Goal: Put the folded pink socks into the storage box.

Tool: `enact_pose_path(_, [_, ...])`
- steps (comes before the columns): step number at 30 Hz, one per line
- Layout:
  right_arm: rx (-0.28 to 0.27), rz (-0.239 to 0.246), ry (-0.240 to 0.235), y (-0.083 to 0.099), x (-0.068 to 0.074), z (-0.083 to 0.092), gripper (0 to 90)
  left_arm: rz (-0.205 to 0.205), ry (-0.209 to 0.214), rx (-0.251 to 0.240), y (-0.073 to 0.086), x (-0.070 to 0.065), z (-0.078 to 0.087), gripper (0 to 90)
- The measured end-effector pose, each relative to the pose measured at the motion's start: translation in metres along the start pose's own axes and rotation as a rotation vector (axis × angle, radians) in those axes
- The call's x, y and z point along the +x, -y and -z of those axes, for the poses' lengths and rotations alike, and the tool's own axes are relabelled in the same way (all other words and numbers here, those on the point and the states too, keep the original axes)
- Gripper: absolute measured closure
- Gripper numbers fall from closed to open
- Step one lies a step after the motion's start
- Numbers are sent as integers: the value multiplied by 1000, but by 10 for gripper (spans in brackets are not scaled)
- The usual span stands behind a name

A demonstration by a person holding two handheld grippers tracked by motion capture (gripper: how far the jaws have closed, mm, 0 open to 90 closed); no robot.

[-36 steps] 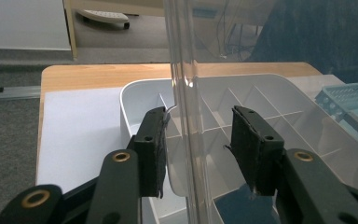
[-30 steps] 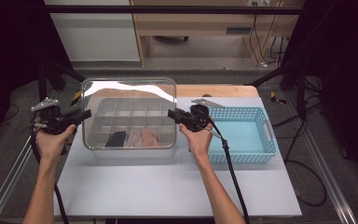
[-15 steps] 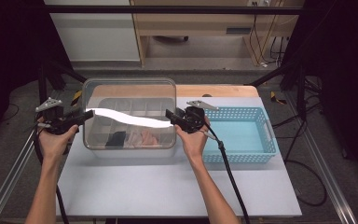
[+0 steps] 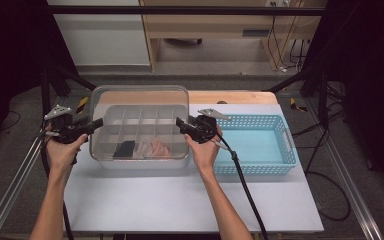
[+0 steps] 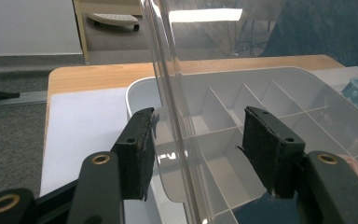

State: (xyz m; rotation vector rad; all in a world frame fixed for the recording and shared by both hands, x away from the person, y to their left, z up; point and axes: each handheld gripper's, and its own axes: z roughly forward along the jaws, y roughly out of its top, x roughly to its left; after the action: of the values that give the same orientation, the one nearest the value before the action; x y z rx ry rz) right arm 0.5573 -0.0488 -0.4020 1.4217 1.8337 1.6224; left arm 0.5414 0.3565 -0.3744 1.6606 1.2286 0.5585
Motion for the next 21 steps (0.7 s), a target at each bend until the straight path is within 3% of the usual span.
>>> enact_pose_path(21, [2, -26, 30, 9, -4, -14, 431, 20, 6, 26, 5, 7, -14, 408])
